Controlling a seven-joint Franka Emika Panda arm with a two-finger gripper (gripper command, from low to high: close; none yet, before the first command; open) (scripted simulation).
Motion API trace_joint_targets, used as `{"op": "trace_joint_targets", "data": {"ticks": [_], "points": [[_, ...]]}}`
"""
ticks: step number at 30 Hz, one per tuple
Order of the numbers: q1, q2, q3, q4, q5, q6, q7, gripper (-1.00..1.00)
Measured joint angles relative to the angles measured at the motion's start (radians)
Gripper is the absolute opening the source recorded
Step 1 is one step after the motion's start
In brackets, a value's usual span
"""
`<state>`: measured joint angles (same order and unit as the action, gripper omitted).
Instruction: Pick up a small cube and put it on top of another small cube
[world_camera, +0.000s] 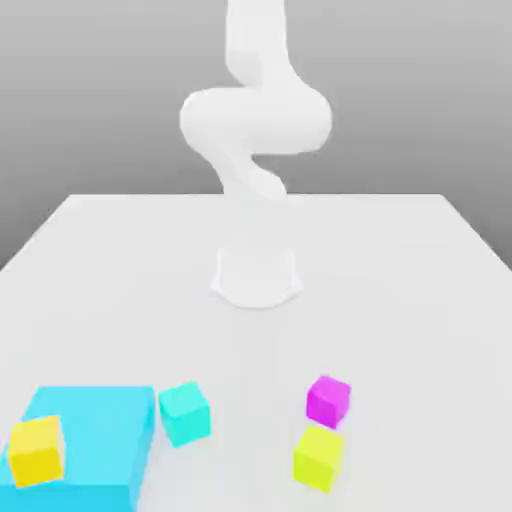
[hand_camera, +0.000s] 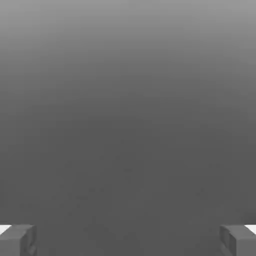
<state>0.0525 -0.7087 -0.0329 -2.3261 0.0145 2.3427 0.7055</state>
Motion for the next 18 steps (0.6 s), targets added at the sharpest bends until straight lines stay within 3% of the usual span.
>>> {"op": "trace_joint_targets", "data": {"ticks": [10,18], "points": [[0.185,0.37,-0.109,-0.105,0.077,0.172,-0.394,0.0],[0.261,0.66,-0.118,-0.188,0.129,0.307,-0.699,0.0]]}}
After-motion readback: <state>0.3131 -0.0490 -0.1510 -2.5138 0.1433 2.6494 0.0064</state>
